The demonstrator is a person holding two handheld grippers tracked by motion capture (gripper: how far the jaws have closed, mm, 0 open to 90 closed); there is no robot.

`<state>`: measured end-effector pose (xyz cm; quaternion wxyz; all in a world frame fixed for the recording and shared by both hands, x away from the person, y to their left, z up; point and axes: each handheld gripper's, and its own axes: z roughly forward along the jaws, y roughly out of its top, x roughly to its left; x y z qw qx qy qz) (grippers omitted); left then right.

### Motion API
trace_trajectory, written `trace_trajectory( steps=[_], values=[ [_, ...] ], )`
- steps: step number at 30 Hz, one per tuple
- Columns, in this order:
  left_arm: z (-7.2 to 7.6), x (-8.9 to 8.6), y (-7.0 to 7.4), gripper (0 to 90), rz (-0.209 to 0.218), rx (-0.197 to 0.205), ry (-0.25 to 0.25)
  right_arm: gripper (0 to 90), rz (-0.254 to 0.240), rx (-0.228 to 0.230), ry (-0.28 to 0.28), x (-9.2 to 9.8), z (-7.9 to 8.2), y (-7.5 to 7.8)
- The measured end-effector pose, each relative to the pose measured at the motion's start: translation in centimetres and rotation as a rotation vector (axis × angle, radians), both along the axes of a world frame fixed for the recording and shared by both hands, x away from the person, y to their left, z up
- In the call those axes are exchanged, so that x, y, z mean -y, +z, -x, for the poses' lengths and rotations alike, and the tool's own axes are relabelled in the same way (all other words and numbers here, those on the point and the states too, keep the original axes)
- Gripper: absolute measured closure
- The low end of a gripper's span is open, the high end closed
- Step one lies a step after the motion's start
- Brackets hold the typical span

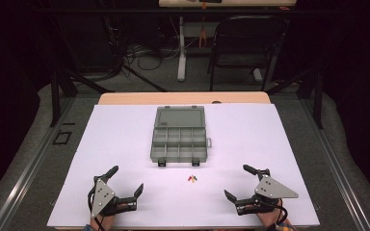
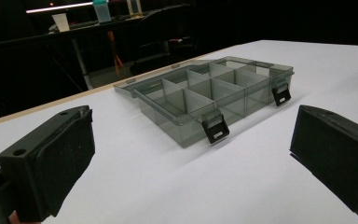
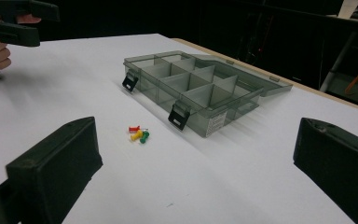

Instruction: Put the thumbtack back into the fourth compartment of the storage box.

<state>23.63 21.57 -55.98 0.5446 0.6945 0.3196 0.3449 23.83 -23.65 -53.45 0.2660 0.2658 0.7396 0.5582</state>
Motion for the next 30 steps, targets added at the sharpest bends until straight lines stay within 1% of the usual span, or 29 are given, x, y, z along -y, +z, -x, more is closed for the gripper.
trace_trajectory(
  steps=[6, 8, 10, 12, 13, 14, 16, 18, 19, 20, 21, 23, 26, 30],
  values=[
    [0.1, 0.0, -0.1, 0.0, -0.005, -0.009, 0.005, 0.0, 0.001, -0.009, 0.008, -0.2, -0.5, 0.1],
    [0.2, 0.0, -0.1, 0.0, -0.002, -0.011, 0.010, 0.0, -0.002, -0.023, 0.009, -0.4, -0.6, 0.1],
    [0.2, -0.1, -0.1, 0.0, -0.009, -0.014, 0.006, 0.0, 0.009, -0.032, 0.008, -0.6, -0.8, 0.1],
    [0.2, -0.2, -0.1, 0.0, 0.000, -0.014, 0.005, 0.0, 0.020, -0.038, -0.001, -0.9, -0.9, 0.3],
    [0.2, -0.2, -0.1, 0.0, -0.003, -0.013, 0.005, 0.0, 0.023, -0.047, 0.004, -1.2, -1.2, 0.4],
    [0.2, -0.2, -0.1, 0.0, -0.011, -0.014, 0.005, 0.0, 0.023, -0.047, 0.004, -1.2, -1.2, 0.4],
    [0.1, -0.2, -0.1, 0.0, -0.011, -0.015, 0.005, 0.0, 0.027, -0.060, 0.005, -1.4, -1.5, 0.5],
    [0.1, -0.2, -0.1, 0.0, -0.010, -0.013, 0.004, 0.0, 0.023, -0.083, 0.009, -1.6, -1.9, 0.6],
    [0.1, -0.2, -0.1, 0.0, -0.010, -0.013, 0.006, 0.0, 0.030, -0.105, 0.020, -1.8, -2.4, 0.6],
    [0.1, -0.3, -0.1, 0.0, -0.009, -0.015, 0.009, 0.0, 0.036, -0.117, 0.021, -1.9, -2.6, 0.6],
    [0.1, -0.3, -0.2, 0.0, -0.007, -0.017, 0.013, 0.0, 0.036, -0.117, 0.021, -1.9, -2.6, 0.6],
    [0.1, -0.3, -0.2, 0.0, -0.009, -0.020, 0.016, 0.0, 0.040, -0.142, 0.026, -2.3, -3.0, 0.7],
    [0.1, -0.4, -0.2, 0.0, -0.014, -0.016, 0.014, 0.0, 0.059, -0.173, 0.035, -2.9, -3.6, 0.9],
    [0.1, -0.5, -0.3, 0.0, -0.013, -0.030, 0.016, 0.0, 0.090, -0.208, 0.047, -3.8, -4.5, 1.1]
  ],
)
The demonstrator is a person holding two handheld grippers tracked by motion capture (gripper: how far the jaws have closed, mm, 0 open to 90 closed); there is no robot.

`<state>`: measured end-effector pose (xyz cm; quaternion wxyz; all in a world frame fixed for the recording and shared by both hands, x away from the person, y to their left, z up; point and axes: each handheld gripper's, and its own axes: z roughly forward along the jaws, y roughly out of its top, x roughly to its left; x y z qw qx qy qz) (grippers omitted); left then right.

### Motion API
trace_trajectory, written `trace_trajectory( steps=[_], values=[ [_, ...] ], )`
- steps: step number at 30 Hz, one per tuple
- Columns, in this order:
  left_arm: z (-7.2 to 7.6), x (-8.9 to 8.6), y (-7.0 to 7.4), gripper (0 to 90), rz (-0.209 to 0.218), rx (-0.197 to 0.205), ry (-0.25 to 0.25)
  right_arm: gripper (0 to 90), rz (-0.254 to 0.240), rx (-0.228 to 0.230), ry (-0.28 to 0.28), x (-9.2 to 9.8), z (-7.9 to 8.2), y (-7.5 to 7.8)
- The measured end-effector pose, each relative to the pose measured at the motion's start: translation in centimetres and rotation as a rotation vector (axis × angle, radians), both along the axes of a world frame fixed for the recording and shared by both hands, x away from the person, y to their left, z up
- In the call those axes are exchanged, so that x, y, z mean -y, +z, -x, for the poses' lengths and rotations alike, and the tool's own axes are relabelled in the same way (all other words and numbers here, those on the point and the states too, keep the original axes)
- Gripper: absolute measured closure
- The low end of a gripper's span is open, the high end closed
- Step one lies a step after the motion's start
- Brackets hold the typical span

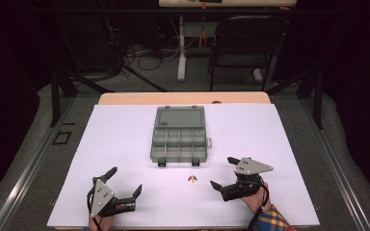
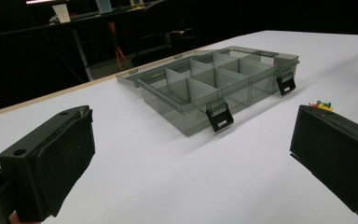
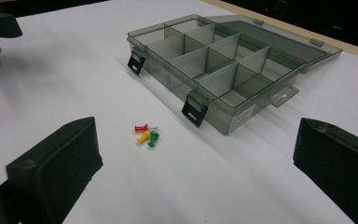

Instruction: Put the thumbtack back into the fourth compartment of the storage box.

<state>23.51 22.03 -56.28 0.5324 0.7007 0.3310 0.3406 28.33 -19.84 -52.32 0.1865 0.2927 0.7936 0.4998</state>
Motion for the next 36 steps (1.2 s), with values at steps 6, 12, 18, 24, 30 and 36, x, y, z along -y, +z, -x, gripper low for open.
trace_trajectory(
  steps=[6, 12, 18, 24, 30, 36],
  values=[
    [0.1, 0.1, 0.0, 0.0, -0.012, 0.004, 0.004, 0.0, 0.055, -0.044, 0.027, -1.4, -1.3, 0.1],
    [0.2, 0.0, 0.1, 0.0, -0.014, 0.003, 0.006, 0.0, 0.087, -0.095, 0.040, -2.6, -2.1, 0.0],
    [0.3, 0.0, 0.1, 0.0, -0.017, 0.010, 0.008, 0.0, 0.132, -0.145, 0.066, -4.4, -2.8, -0.4],
    [0.4, 0.0, 0.1, 0.0, -0.029, 0.007, -0.002, 5.0, 0.175, -0.174, 0.078, -5.5, -3.2, -0.7],
    [0.4, 0.0, 0.1, 0.0, -0.028, 0.005, -0.004, 24.8, 0.196, -0.224, 0.087, -6.4, -3.9, -1.2],
    [0.5, 0.0, 0.1, 0.0, -0.033, 0.005, -0.002, 43.6, 0.214, -0.251, 0.078, -6.9, -4.2, -1.7]
  ],
)
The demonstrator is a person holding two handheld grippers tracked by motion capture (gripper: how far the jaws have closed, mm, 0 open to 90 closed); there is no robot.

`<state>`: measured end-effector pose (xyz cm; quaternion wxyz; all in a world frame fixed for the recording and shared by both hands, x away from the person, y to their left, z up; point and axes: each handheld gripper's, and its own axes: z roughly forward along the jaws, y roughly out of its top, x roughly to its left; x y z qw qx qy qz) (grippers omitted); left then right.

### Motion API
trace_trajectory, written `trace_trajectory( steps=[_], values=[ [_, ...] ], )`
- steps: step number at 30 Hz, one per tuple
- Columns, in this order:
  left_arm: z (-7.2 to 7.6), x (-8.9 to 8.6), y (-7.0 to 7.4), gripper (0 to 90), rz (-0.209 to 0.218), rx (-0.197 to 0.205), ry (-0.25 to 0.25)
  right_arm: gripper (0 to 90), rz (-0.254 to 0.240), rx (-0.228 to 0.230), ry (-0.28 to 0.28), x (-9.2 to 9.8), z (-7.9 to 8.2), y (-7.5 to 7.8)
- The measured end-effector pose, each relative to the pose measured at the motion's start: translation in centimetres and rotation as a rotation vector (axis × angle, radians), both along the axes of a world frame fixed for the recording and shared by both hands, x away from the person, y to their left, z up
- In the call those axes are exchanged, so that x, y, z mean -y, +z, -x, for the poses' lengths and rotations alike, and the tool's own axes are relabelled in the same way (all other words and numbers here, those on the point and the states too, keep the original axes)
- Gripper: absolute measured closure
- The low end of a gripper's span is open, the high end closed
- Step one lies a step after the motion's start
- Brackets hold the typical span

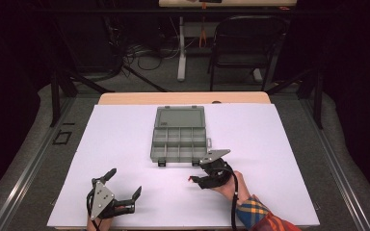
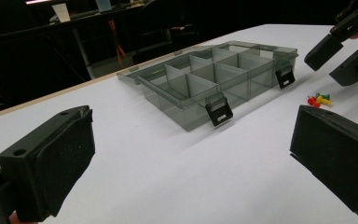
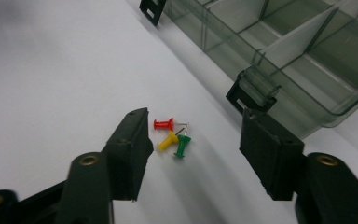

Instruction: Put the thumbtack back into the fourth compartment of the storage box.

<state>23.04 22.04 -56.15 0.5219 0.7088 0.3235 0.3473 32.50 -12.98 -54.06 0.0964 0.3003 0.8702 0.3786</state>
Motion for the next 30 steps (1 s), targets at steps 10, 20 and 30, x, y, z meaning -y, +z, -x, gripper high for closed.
trace_trajectory(
  steps=[10, 20, 30],
  values=[
    [0.0, 0.1, 0.0, 0.0, -0.003, -0.002, -0.002, 69.1, 0.017, -0.032, -0.007, -0.3, -0.1, -0.8],
    [0.1, 0.1, 0.0, 0.0, -0.011, -0.005, -0.005, 78.3, 0.015, -0.054, -0.016, -0.7, -0.1, -1.6],
    [0.0, 0.1, 0.0, 0.0, -0.011, -0.007, -0.006, 84.8, 0.024, -0.045, -0.028, -0.5, -0.1, -1.6]
  ],
)
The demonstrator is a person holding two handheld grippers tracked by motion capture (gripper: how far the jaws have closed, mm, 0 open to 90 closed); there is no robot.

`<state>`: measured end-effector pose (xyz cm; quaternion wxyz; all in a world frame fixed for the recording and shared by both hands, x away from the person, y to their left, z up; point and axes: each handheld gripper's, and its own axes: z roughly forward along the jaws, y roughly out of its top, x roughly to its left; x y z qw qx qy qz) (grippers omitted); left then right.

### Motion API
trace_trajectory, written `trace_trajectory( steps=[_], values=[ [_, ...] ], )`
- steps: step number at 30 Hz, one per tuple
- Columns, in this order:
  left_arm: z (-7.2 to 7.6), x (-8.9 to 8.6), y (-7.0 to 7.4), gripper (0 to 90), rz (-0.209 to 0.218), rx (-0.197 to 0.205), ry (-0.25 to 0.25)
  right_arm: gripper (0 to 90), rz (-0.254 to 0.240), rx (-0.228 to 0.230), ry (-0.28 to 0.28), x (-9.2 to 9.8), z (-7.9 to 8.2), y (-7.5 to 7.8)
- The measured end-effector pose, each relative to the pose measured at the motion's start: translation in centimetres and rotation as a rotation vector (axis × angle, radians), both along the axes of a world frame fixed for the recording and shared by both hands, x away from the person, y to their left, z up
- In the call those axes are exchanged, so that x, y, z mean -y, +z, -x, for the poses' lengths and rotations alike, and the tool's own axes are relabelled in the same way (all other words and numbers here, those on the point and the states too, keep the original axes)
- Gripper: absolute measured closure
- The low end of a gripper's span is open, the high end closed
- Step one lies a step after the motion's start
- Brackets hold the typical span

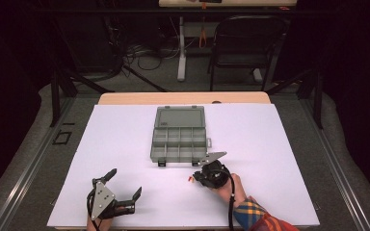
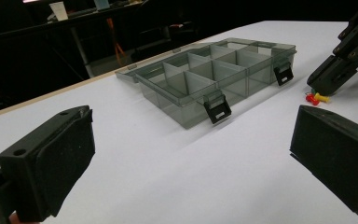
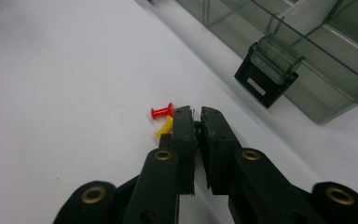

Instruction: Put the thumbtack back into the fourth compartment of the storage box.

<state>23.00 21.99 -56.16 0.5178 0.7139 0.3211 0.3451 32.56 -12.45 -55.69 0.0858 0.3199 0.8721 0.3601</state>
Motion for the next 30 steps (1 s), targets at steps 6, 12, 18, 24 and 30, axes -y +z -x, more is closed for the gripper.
trace_trajectory(
  steps=[6, 12, 18, 24, 30],
  values=[
    [0.0, 0.0, 0.0, 0.0, 0.001, 0.000, 0.000, 85.6, -0.006, 0.004, 0.002, 0.1, 0.1, 0.0],
    [0.0, 0.0, 0.0, 0.0, 0.005, -0.001, 0.001, 85.7, -0.007, 0.019, 0.005, 0.2, 0.2, 0.4],
    [0.0, 0.0, 0.0, 0.0, 0.006, -0.001, 0.002, 85.7, -0.014, 0.035, 0.004, 0.5, 0.3, 0.9],
    [0.0, -0.1, 0.0, 0.0, 0.005, 0.000, 0.002, 85.6, -0.018, 0.049, 0.001, 0.9, 0.3, 1.3],
    [0.0, -0.1, 0.1, 0.0, 0.008, 0.001, 0.002, 85.6, -0.025, 0.070, -0.003, 1.2, 0.5, 2.1]
  ],
)
